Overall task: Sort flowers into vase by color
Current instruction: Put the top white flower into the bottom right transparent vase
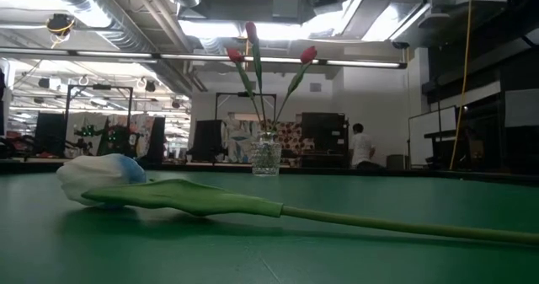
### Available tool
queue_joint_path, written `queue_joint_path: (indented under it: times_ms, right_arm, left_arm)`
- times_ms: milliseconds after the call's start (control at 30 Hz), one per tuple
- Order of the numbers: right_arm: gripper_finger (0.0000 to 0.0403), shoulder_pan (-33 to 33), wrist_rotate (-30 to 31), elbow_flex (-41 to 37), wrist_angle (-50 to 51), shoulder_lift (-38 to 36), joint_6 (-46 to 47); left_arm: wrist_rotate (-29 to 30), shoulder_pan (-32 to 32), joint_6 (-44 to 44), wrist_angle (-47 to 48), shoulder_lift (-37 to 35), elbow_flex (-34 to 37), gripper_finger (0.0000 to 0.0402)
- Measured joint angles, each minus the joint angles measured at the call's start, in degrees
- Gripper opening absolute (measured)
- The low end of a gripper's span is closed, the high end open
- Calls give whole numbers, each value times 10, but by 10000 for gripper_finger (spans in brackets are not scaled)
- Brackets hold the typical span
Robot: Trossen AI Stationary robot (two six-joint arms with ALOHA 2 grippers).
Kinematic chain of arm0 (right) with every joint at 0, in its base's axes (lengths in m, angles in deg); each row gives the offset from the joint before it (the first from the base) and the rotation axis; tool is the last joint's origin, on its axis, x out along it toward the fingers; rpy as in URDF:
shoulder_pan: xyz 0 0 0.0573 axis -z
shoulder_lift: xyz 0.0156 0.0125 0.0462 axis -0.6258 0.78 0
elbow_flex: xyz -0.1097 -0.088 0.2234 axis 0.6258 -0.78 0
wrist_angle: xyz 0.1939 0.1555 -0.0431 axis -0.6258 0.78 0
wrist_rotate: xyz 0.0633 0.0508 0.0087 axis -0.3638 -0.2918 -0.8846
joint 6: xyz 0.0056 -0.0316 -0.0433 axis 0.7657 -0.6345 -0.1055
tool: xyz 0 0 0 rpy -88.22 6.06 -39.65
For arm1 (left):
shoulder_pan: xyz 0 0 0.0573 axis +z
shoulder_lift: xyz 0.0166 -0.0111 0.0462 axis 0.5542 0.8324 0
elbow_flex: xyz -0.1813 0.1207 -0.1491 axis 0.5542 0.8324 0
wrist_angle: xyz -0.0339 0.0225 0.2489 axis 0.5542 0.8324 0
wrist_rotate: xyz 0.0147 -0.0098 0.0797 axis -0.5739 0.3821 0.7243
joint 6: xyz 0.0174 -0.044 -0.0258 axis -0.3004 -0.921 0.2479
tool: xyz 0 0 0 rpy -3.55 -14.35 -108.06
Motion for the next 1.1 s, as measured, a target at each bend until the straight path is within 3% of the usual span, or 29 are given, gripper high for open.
queue_joint_path:
  times_ms: [133, 233, 367, 600, 733, 833, 867, 933, 1100]
  right_arm:
    - [0, -69, 0, 36, 11, -27, -36]
    - [0, -149, 2, 76, 12, -51, -112]
    - [0, -244, -7, 134, 11, -88, -239]
    - [0, -365, -42, 181, 1, -154, -558]
    - [0, -411, -57, 187, -6, -191, -653]
    - [0, -425, -92, 184, 8, -228, -623]
    - [0, -424, -82, 178, 2, -238, -606]
    - [0, -421, 9, 161, -1, -253, -567]
    - [0, -336, -8, 92, 32, -259, -385]
  left_arm:
    - [1, 3, 1, 0, 0, 0, 294]
    - [2, 7, 1, 0, 0, 0, 294]
    - [2, 19, 2, 0, 0, 0, 294]
    - [2, 36, 1, 0, 0, 0, 294]
    - [2, 38, -32, 0, 0, 0, 294]
    - [2, 35, -57, 0, 0, 0, 294]
    - [2, 33, -64, 1, 0, 0, 294]
    - [2, 28, -81, 1, 3, 0, 294]
    - [0, 9, -124, 2, 15, 0, 294]
